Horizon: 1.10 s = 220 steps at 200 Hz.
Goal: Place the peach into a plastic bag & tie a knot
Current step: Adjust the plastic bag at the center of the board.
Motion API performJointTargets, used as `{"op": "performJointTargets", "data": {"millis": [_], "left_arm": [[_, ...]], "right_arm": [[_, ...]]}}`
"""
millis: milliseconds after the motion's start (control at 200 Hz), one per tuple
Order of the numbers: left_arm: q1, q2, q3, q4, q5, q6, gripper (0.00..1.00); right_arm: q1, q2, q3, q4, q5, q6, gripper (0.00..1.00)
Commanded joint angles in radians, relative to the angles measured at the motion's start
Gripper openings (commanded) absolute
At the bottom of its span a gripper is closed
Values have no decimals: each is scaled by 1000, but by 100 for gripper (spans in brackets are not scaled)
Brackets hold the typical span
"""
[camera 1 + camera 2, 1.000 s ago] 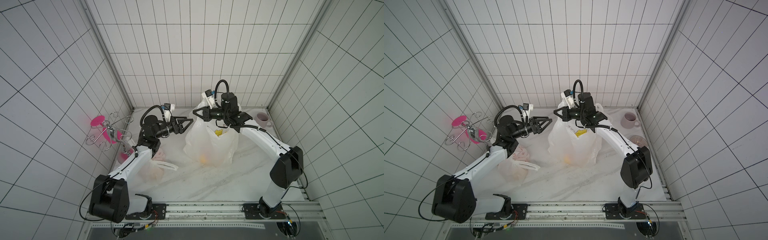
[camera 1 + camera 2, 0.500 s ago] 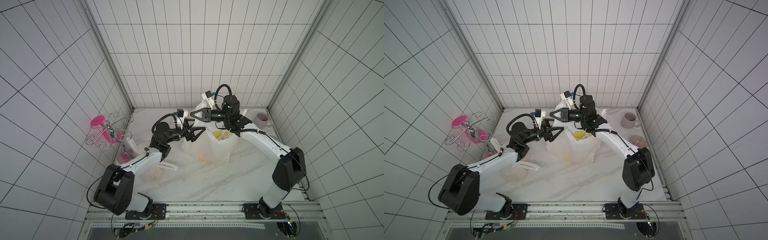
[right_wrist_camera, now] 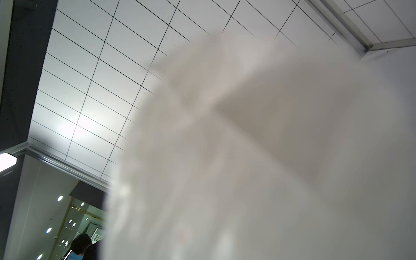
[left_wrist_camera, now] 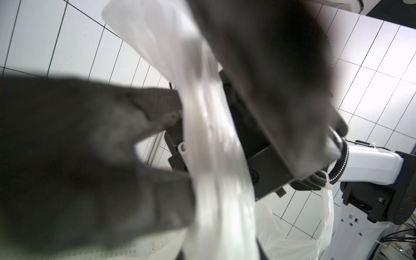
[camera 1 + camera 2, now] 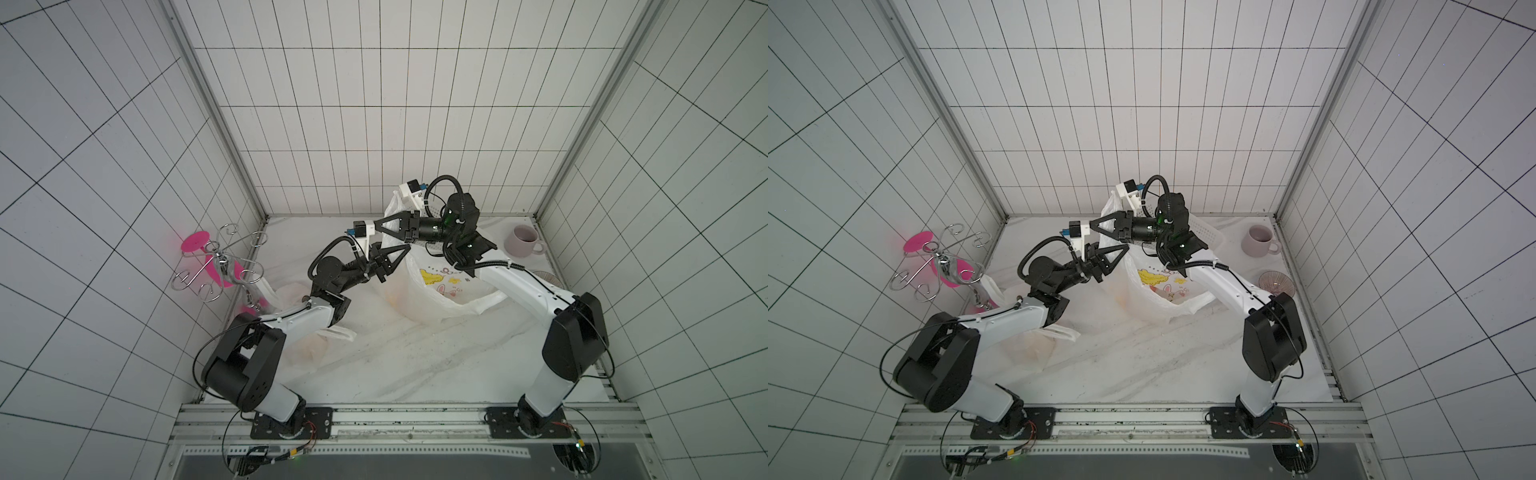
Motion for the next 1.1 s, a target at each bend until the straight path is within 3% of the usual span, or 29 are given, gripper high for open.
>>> {"op": "performJointTargets", "data": {"millis": [0,210,335,530,805,950,1015,1094], "left_arm": [[-4,-31,-16,-73,-51,28,0],[-5,-152,-64,-365,-167,124,0],[-6,-188,-65,-453,-178,169,0],[-7,-178,-70,-426,-156,180,0],[-8,-173,-78,-390,-99,192,0],[-23,-171,-86,-370,-93,200,0],[-27,-165,-82,-375,-90,205,0],[-26,-168,-80,-392,-95,211,0]], "right_arm": [[-23,-28,-19,-111,7,-31,37],[-49,-108,147,-807,249,-517,61],[-39,-113,215,-987,360,-633,67],[17,-96,287,-1026,394,-632,71],[22,-22,362,-903,310,-497,72],[25,74,503,-956,333,-472,71],[32,116,558,-988,337,-480,66],[34,133,583,-993,351,-481,50]]}}
